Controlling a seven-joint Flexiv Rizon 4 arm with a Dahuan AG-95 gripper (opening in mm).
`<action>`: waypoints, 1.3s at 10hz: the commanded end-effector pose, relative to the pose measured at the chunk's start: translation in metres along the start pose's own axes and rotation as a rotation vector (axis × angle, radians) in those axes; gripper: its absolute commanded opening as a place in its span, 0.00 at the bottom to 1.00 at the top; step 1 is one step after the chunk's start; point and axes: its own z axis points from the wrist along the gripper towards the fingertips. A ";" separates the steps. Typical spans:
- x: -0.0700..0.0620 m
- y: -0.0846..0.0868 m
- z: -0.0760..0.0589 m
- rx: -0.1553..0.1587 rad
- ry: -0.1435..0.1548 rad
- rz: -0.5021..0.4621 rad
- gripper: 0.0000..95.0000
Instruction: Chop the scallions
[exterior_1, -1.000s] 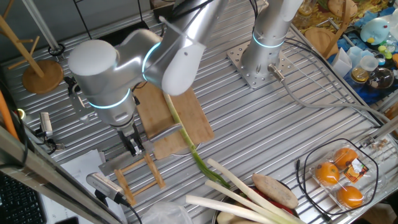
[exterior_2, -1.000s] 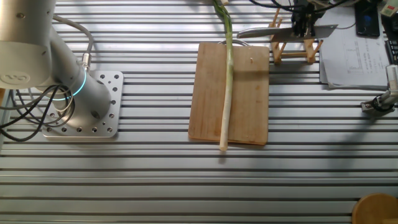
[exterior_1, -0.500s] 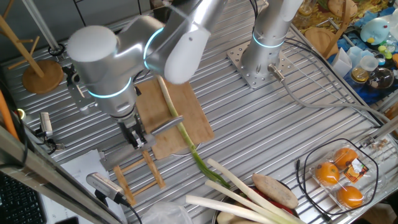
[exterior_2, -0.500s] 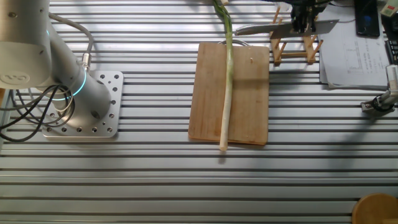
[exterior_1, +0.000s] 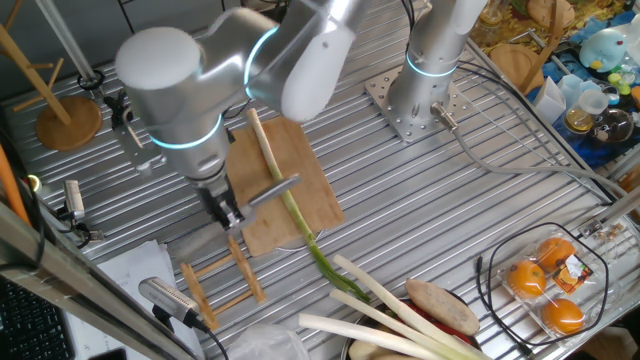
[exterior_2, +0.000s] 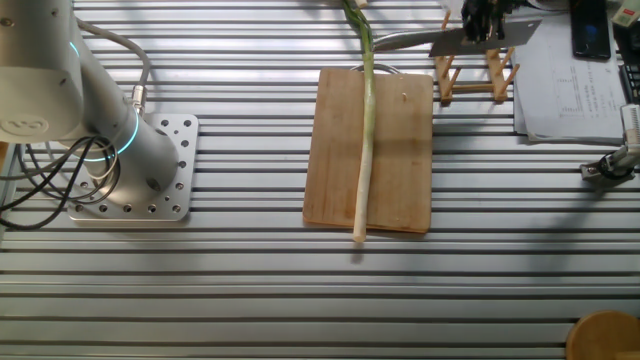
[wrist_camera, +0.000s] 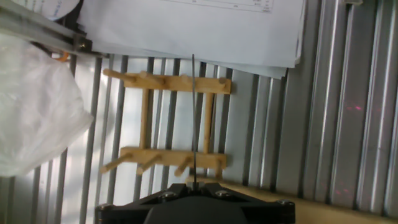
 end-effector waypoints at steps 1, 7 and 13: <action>0.015 -0.005 -0.012 0.017 -0.001 0.000 0.00; 0.074 -0.050 -0.017 0.074 0.019 0.040 0.00; 0.113 -0.080 -0.014 0.096 0.007 0.055 0.00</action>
